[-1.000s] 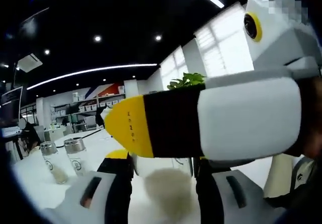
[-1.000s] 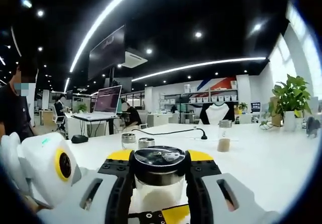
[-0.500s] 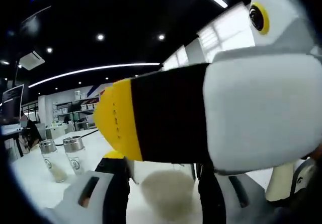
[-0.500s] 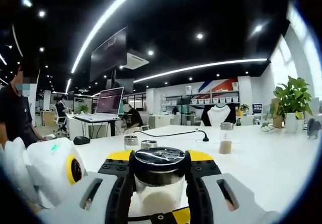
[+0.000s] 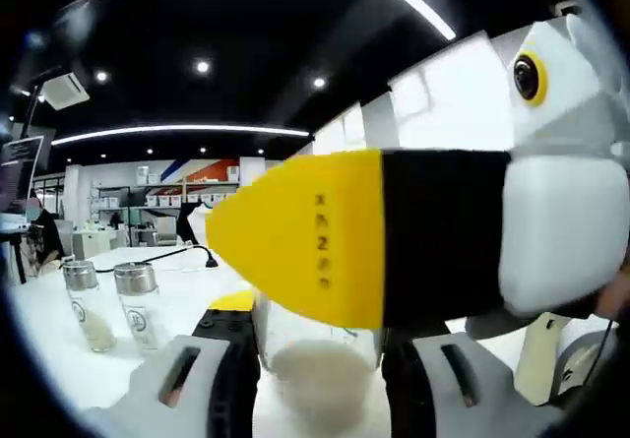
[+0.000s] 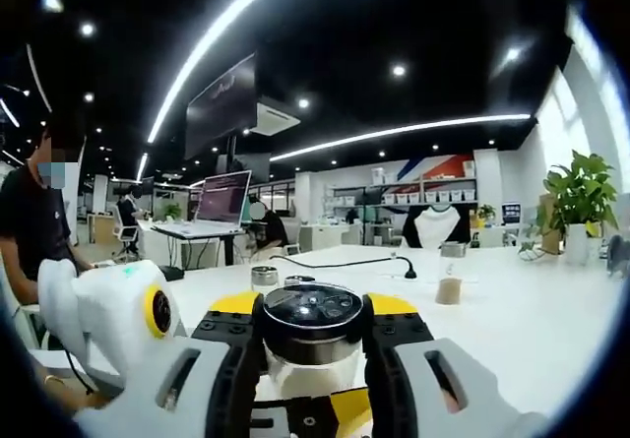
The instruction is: Rotate the seasoning bottle until the label or dispensing opening points toward the visible target arrow and the bottle remains upright within the marked orientation range
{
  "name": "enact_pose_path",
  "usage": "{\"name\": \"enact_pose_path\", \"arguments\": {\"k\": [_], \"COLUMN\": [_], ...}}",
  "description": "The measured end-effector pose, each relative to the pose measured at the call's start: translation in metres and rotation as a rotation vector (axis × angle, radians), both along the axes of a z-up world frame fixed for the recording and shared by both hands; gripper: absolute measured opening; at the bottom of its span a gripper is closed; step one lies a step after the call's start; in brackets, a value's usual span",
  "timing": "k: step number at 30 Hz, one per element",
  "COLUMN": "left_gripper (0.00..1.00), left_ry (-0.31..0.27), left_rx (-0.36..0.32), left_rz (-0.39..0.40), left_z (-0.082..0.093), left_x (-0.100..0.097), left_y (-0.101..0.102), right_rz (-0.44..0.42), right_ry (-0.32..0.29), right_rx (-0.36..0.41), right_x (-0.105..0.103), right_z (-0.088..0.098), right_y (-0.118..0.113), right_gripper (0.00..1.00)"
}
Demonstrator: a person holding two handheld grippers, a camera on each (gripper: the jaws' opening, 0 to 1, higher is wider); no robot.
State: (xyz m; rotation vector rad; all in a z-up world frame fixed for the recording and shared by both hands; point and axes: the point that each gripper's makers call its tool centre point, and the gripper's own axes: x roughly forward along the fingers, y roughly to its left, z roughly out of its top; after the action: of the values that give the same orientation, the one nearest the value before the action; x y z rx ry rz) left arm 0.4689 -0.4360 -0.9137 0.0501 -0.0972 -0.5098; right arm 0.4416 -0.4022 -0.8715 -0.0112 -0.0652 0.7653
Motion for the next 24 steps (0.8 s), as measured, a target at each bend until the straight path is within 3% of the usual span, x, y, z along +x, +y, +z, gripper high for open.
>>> {"name": "enact_pose_path", "arguments": {"k": [5, 17, 24], "left_gripper": [0.48, 0.48, 0.48], "left_ry": [-0.002, -0.058, -0.057], "left_rx": [0.019, 0.063, 0.063], "left_rz": [-0.054, -0.131, -0.167], "left_z": [0.000, 0.012, 0.015], "left_x": [-0.002, -0.006, -0.009], "left_y": [-0.005, -0.010, -0.012], "right_rz": [0.005, 0.030, 0.054], "right_ry": [0.033, 0.016, 0.018], "right_rx": [0.039, 0.058, 0.075], "right_x": [0.002, -0.003, -0.004], "right_z": [-0.001, 0.011, 0.015], "right_y": [-0.006, -0.011, -0.010], "right_gripper": [0.38, 0.38, 0.38]}}
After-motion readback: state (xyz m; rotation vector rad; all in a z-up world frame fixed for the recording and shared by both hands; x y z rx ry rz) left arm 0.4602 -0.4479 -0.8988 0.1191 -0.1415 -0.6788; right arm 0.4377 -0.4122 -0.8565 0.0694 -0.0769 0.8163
